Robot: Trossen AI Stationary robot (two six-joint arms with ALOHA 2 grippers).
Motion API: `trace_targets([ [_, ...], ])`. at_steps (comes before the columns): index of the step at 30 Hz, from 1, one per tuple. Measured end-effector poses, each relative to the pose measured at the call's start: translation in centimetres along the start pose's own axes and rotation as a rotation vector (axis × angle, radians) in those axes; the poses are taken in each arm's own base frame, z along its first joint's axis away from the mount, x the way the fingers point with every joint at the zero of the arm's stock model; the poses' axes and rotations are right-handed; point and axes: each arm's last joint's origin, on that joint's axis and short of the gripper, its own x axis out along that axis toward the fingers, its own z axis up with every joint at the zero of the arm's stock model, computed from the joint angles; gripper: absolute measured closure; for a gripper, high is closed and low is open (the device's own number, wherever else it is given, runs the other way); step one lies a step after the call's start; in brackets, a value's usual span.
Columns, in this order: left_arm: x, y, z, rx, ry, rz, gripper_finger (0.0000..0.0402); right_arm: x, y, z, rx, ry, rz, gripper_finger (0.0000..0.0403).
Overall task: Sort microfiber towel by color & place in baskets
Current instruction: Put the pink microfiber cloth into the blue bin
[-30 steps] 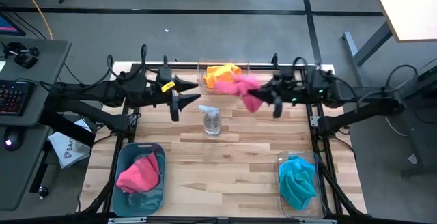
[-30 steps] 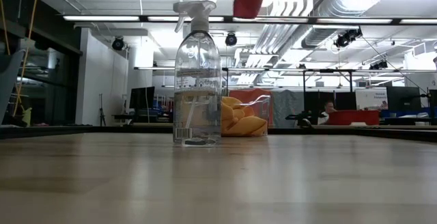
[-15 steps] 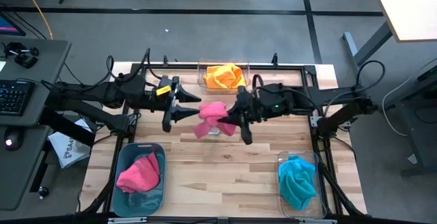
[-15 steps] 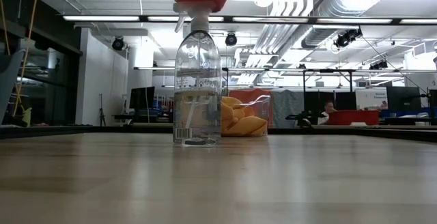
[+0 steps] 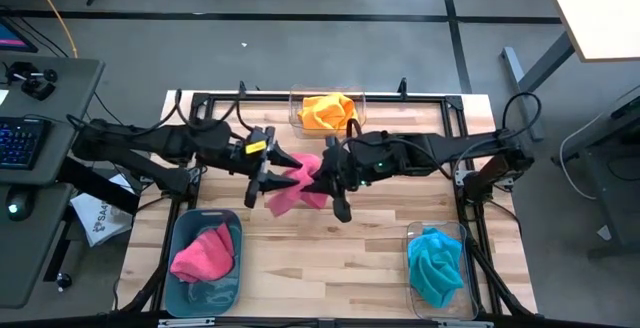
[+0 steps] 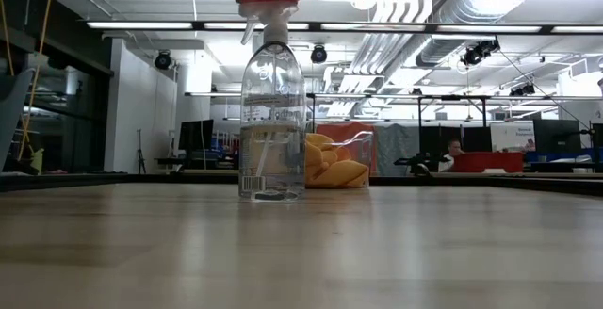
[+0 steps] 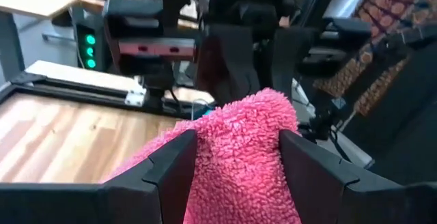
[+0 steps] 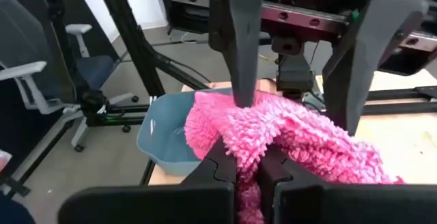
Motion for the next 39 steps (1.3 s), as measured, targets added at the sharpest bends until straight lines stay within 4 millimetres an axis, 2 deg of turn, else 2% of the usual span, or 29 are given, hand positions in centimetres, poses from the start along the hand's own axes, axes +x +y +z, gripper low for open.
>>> trace_targets([
  [4, 0.2, 0.0, -0.3, -0.002, 0.028, -0.023, 0.0204, 0.0, 0.0, -0.1, -0.016, 0.006, -0.001, 0.0402],
  [12, 0.2, -0.4, -0.7, -0.069, 0.125, -0.221, 0.0204, -0.4, 0.0, 0.8, -0.056, -0.067, -0.044, 0.0402],
  [23, 0.3, 0.3, -0.1, -0.027, 0.058, -0.206, 0.0204, -0.3, 0.1, 1.0, -0.082, -0.095, -0.011, 0.0402],
  [25, 0.3, 0.3, -0.1, -0.026, 0.065, -0.194, 0.0214, -0.3, 0.1, 1.1, -0.080, -0.099, -0.010, 0.0394],
  [28, 0.3, 0.5, -0.4, -0.010, 0.087, -0.158, 0.0264, -0.3, 0.1, 1.1, -0.039, -0.106, -0.029, 0.0365],
  [31, -0.1, 0.7, -0.7, -0.007, 0.123, -0.111, 0.0358, -0.5, 0.2, 1.1, -0.009, -0.106, -0.029, 0.0315],
  [32, -0.4, 0.8, -0.9, -0.009, 0.138, -0.084, 0.0378, -0.7, 0.3, 1.2, -0.005, -0.107, -0.028, 0.0294],
  [35, -1.8, 1.3, -1.7, -0.030, 0.234, 0.018, 0.0387, -2.3, 0.6, 1.9, -0.025, -0.133, -0.027, 0.0227],
  [39, -4.9, 1.4, -2.5, -0.108, 0.347, 0.109, 0.0397, -5.5, 0.7, 3.1, -0.045, -0.183, -0.051, 0.0147],
])
